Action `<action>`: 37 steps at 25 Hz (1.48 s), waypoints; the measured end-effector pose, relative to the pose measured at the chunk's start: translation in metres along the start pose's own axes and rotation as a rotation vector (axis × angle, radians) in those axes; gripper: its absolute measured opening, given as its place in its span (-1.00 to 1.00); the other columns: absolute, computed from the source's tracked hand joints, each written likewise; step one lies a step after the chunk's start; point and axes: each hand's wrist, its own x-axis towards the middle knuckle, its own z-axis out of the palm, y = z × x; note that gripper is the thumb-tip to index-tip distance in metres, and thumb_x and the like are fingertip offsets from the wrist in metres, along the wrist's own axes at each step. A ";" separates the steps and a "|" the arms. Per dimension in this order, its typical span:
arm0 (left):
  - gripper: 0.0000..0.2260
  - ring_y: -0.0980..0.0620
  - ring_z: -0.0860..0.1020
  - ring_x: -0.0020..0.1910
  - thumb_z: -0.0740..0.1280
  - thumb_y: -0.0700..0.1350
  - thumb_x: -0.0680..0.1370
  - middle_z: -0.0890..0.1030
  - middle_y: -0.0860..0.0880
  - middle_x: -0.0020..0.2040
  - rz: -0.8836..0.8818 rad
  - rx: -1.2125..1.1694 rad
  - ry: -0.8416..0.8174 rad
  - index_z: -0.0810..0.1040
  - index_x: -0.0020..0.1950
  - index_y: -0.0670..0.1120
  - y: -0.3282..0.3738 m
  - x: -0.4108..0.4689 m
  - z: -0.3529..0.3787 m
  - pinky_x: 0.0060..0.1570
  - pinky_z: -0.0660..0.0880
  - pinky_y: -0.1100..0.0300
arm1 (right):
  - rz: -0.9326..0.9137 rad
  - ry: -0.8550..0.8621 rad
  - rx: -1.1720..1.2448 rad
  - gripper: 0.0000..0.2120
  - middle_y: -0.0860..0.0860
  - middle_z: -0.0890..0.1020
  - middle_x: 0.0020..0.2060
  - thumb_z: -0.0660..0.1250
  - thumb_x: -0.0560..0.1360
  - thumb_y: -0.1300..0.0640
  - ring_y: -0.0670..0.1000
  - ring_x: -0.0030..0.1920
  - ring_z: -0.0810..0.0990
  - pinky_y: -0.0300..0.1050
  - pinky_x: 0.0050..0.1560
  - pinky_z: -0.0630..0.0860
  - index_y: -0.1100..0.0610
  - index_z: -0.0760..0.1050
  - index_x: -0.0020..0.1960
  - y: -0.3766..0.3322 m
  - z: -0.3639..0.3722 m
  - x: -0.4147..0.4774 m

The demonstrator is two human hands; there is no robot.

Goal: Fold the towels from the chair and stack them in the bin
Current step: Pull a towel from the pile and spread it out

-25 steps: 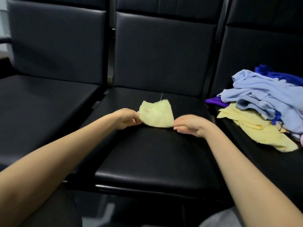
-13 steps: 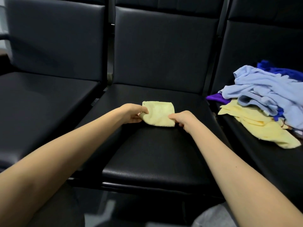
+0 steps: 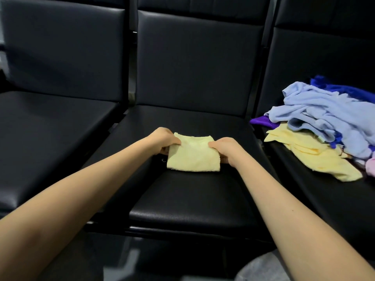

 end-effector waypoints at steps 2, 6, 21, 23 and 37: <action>-0.86 -0.02 0.53 -0.21 0.41 -0.14 0.46 0.54 -0.08 -0.17 0.141 0.344 0.066 0.47 -0.07 -0.12 -0.001 0.001 -0.003 -0.22 0.51 0.15 | -0.102 0.079 -0.200 -0.97 0.04 0.54 -0.22 0.31 0.45 0.20 0.04 -0.19 0.51 -0.07 -0.17 0.49 0.14 0.50 -0.11 0.000 -0.001 -0.002; -0.49 -0.04 0.42 0.29 0.41 -0.06 0.45 0.44 -0.07 0.33 0.373 0.543 0.089 0.40 0.37 -0.05 -0.010 0.012 -0.006 0.28 0.37 0.12 | -0.249 0.081 -0.161 -0.88 -0.02 0.51 -0.29 0.29 0.43 0.27 -0.01 -0.25 0.44 -0.14 -0.23 0.38 0.09 0.49 -0.24 0.003 -0.002 0.000; -0.76 -0.03 0.53 -0.11 0.40 -0.17 0.47 0.57 -0.09 -0.07 0.407 0.240 0.013 0.45 0.08 -0.15 0.005 0.029 -0.016 -0.11 0.53 0.08 | -0.439 0.196 0.063 -0.93 -0.05 0.41 -0.33 0.12 0.60 0.16 -0.06 -0.33 0.35 -0.20 -0.36 0.28 0.11 0.37 0.01 0.006 0.017 0.015; -0.61 -0.07 0.53 0.07 0.34 -0.11 0.52 0.53 -0.14 0.15 0.372 0.305 0.090 0.34 0.30 -0.15 -0.002 0.031 -0.010 0.08 0.47 0.08 | -0.452 0.257 -0.018 -0.84 -0.02 0.49 -0.15 0.15 0.59 0.18 -0.01 -0.14 0.46 -0.19 -0.22 0.36 0.14 0.38 0.15 0.007 0.018 0.015; -0.74 -0.01 0.53 -0.12 0.45 -0.16 0.43 0.57 -0.05 -0.11 0.141 0.152 -0.072 0.55 0.07 -0.22 0.007 -0.007 0.026 -0.32 0.44 0.23 | -0.181 0.170 -0.206 -0.88 -0.05 0.37 -0.30 0.19 0.49 0.15 0.01 -0.22 0.39 -0.13 -0.27 0.29 0.11 0.28 -0.20 0.003 0.011 0.005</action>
